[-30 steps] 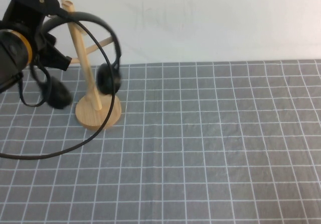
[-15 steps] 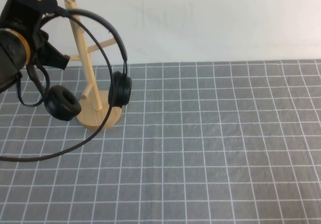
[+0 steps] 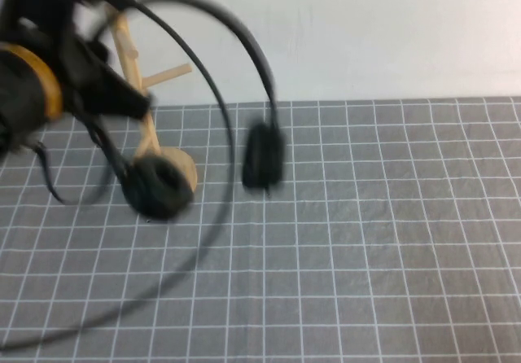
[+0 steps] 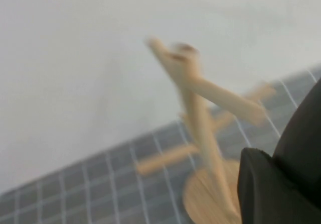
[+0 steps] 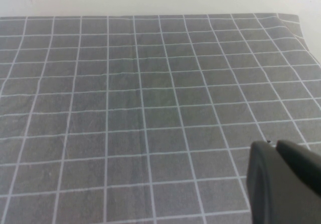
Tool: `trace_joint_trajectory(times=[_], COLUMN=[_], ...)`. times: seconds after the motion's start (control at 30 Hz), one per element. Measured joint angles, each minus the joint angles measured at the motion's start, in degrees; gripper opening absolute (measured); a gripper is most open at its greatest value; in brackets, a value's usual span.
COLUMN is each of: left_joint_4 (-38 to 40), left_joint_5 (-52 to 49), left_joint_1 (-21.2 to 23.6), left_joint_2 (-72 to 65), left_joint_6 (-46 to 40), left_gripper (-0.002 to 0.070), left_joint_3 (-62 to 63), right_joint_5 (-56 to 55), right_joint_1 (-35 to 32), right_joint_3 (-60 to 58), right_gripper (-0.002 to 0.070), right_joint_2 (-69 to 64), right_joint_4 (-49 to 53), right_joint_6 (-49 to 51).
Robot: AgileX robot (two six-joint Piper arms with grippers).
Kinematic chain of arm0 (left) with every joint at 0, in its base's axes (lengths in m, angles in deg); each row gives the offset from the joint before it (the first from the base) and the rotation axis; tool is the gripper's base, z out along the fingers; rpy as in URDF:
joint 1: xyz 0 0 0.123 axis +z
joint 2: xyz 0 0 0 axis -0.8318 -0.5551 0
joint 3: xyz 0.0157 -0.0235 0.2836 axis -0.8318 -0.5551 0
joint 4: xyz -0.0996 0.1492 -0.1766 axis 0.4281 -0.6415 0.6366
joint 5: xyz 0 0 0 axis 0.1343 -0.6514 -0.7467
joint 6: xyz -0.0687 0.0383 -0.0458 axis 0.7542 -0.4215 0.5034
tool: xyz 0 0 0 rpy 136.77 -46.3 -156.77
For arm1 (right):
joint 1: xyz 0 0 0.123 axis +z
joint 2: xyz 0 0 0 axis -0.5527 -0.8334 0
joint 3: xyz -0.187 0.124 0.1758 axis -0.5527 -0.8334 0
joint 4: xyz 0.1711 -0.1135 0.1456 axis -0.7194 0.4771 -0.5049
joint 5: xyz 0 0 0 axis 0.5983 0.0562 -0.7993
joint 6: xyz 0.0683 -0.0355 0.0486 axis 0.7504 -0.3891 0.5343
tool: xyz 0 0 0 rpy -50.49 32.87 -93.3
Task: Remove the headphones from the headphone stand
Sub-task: Place the headphones on the table
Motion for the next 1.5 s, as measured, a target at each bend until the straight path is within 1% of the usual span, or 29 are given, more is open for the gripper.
trace_joint_trajectory(times=[0.13,0.2,0.3,0.5,0.7,0.93,1.03,1.17,1.2,1.3,1.4,1.43,1.5], left_joint_4=[7.6,9.8,13.1,14.3,14.8,14.8,14.6,12.5,12.0,11.5,11.4,11.5,13.0], left_joint_5=[-6.3,-8.9,-10.4,-10.0,-6.2,-4.1,-3.9,-4.4,-4.7,-5.8,-6.9,-7.3,-7.8], left_joint_1=[-4.8,-5.8,-6.2,-6.3,-6.3,-6.3,-6.3,-6.3,-6.3,-6.3,-6.3,-6.3,-6.3], left_joint_2=[-2.2,-4.2,-8.3,-19.6,-29.4,-34.4,-34.5,-34.5,-34.5,-34.1,-32.0,-30.9,-27.1], left_joint_6=[-9.5,-11.3,-12.0,-11.8,-11.7,-11.9,-12.0,-11.8,-11.8,-11.7,-11.7,-11.7,-11.7], left_gripper=[0.0055,0.0055,0.0055,0.0055,0.0055,0.0060,0.0112,0.0230,0.0246,0.0265,0.0258,0.0240,0.0177], left_joint_3=[0.0,0.0,0.0,0.0,0.0,0.1,0.4,0.5,0.5,0.5,0.5,0.5,0.5], right_joint_5=[0.0,0.0,0.0,0.0,0.0,0.0,0.0,0.0,0.0,0.0,0.0,0.0,0.0], right_joint_1=[0.0,0.0,0.0,0.0,0.0,0.0,0.0,0.0,0.0,0.0,0.0,0.0,0.0], right_joint_3=[0.0,0.0,0.0,0.0,0.0,0.0,0.0,0.0,0.0,0.0,0.0,0.0,0.0], right_gripper=[-0.0006,-0.0006,-0.0006,-0.0006,-0.0006,-0.0006,-0.0006,-0.0006,-0.0006,-0.0006,-0.0006,-0.0006,-0.0006], right_joint_2=[0.0,0.0,0.0,0.0,0.0,0.0,0.0,0.0,0.0,0.0,0.0,0.0,0.0], right_joint_4=[0.0,0.0,0.0,0.0,0.0,0.0,0.0,0.0,0.0,0.0,0.0,0.0,0.0], right_joint_6=[0.0,0.0,0.0,0.0,0.0,0.0,0.0,0.0,0.0,0.0,0.0,0.0,0.0])
